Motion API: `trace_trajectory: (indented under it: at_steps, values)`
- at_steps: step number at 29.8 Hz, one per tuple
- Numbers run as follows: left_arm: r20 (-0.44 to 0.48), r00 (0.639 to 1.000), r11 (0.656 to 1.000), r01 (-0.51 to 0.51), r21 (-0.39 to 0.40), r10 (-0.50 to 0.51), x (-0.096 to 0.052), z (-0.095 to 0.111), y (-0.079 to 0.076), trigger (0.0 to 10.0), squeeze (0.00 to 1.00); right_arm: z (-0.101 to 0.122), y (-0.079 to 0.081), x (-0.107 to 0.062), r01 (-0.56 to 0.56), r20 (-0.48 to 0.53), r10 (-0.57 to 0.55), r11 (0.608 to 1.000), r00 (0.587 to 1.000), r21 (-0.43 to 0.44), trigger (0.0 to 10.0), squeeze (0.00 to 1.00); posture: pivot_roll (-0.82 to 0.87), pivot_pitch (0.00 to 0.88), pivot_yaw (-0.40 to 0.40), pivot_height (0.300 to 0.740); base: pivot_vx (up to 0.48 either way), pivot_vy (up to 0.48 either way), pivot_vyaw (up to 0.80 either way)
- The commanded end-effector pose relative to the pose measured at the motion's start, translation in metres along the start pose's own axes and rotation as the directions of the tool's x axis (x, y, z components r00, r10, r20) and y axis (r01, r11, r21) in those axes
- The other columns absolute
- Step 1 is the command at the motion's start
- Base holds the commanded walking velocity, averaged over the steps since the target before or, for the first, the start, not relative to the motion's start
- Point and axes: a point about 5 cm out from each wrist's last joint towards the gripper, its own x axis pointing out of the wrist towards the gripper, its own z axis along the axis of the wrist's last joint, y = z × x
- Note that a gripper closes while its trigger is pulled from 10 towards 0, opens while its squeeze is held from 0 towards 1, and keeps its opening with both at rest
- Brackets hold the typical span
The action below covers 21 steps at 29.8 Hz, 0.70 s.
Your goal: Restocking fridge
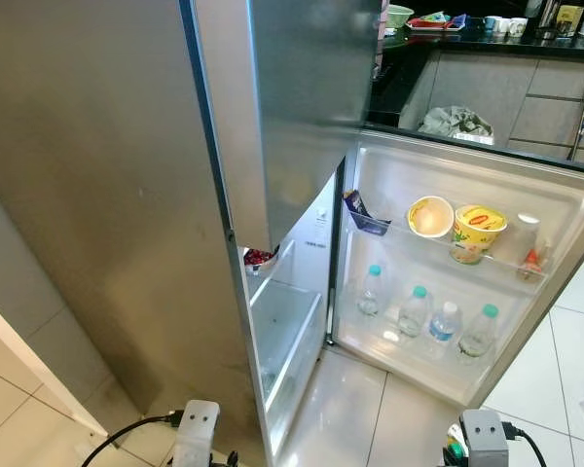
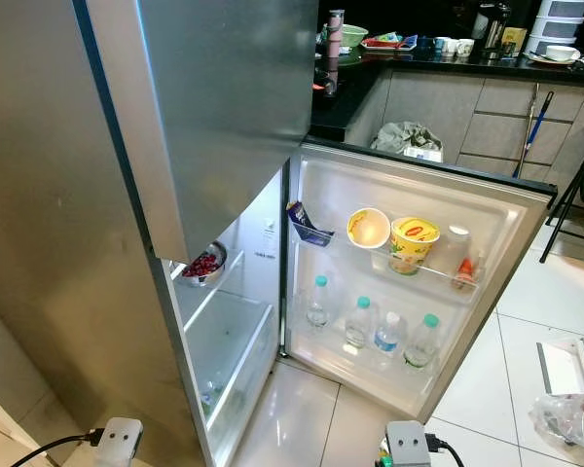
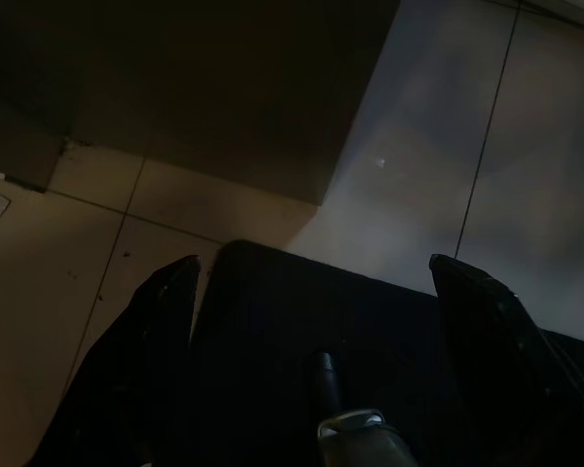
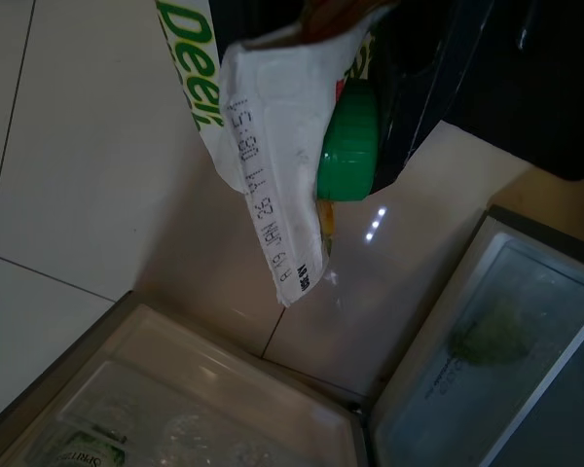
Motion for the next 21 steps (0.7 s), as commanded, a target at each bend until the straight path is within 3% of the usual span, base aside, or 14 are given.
trace_trajectory:
  at_steps: [1, 21]
  values:
    - [-0.016, 1.0, 1.0, 0.0, -0.007, 0.0, -0.0014, -0.006, -0.0004, 10.0, 0.0, -0.0074, 0.0, -0.0028, 0.003, -0.028, -0.003, 1.0, 1.0, 0.001, 10.0, 0.0, -0.09, 0.091, 0.0, 0.74, 0.0, -0.266, 0.0]
    - [-0.017, 1.0, 1.0, 0.016, -0.009, -0.016, 0.0011, -0.0015, -0.0036, 10.0, 0.0, -0.0135, -0.0058, -0.0073, 0.029, -0.035, -0.029, 1.0, 0.999, 0.008, 10.0, 0.0, -0.1, 0.099, 0.013, 0.74, 0.0, -0.445, 0.0]
